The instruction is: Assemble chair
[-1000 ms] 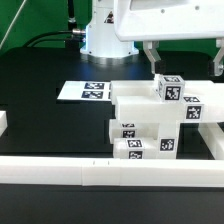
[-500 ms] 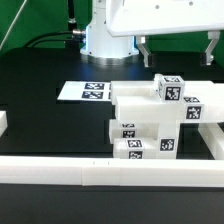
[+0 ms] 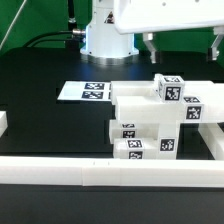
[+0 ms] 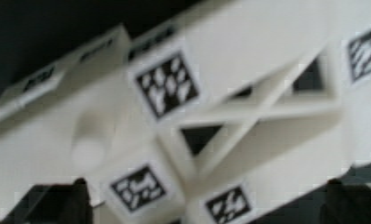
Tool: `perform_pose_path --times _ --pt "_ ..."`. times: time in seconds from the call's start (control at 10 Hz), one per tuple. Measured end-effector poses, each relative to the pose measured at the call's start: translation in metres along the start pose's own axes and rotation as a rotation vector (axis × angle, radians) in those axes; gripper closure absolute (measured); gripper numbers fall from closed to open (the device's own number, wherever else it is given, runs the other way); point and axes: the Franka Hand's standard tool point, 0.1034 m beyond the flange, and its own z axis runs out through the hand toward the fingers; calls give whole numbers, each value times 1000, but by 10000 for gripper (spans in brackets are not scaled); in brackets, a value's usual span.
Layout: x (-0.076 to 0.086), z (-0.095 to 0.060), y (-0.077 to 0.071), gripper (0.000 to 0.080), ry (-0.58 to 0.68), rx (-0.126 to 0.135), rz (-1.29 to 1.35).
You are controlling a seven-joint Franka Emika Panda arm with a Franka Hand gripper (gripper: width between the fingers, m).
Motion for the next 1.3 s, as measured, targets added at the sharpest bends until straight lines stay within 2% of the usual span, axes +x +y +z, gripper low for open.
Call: perform_pose_path --times 0.2,0.4,0.6,0.8,0.9,1.2,1.3 --pt "-18 6 1 150 18 -5 9" --pt "-15 5 2 150 19 -4 11" --pt "-20 7 -2 150 14 -20 -199" --pt "-21 8 10 150 0 -21 -369" --pt "-19 9 17 150 8 -21 -389" --pt "-23 10 15 150 -24 -23 -372" --pt "-30 12 15 150 -98 -24 -372"
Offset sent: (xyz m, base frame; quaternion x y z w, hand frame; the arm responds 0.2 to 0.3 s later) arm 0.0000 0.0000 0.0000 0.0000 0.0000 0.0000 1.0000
